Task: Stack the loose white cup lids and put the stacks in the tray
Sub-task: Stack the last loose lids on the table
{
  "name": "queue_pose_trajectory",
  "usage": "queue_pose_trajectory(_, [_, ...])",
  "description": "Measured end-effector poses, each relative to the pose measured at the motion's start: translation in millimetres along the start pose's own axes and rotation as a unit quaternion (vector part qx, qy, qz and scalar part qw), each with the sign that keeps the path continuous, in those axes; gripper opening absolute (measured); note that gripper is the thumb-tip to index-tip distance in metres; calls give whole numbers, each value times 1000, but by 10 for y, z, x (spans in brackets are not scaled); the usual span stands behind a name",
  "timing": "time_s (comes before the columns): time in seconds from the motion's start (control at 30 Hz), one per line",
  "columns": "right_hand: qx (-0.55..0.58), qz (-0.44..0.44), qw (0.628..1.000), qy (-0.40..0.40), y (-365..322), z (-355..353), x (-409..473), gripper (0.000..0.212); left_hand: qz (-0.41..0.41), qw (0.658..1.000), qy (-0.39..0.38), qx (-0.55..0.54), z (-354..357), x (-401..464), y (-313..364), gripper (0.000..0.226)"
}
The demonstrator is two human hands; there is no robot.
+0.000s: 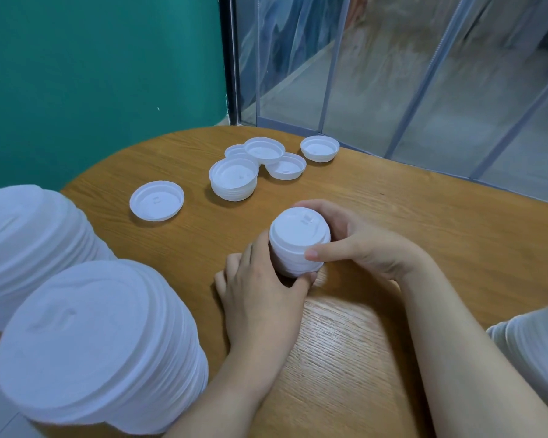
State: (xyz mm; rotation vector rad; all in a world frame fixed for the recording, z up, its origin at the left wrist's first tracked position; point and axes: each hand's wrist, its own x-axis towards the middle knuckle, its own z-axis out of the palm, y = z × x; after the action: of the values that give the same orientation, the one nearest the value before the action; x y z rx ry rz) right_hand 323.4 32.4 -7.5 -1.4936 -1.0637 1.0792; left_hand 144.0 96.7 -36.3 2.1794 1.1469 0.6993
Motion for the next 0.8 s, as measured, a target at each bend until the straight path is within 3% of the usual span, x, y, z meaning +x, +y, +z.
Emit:
queue_pose_trajectory(0.2, [4,6,1000,-11,-37,-30,-45,74,-6,1000,-6,-3,-14,-2,2,69])
queue_pose_trajectory(0.33, [29,-70,979,187,-145,-228,26,46,-5,1000,-4,-7,-24,-8,0,71])
queue_pose_trajectory(0.4, [-26,-66,950,305,-155,-392,195,29,-5,1000,-2,-3,-12,-6,-6,73])
queue_pose_trajectory(0.47, [-131,-42,916,376,-77,-567,445,25,-5,1000,-4,1,-5,-8,-13,72])
queue_pose_trajectory(0.67, [-379,-39,859,340,204,-929,1165,36,-10,1000,-5,-13,26,-6,-27,79])
queue_pose_trajectory(0.8, [-530,-45,791,304,228,-988,1304,22,-8,1000,-1,-12,68,-2,-48,80])
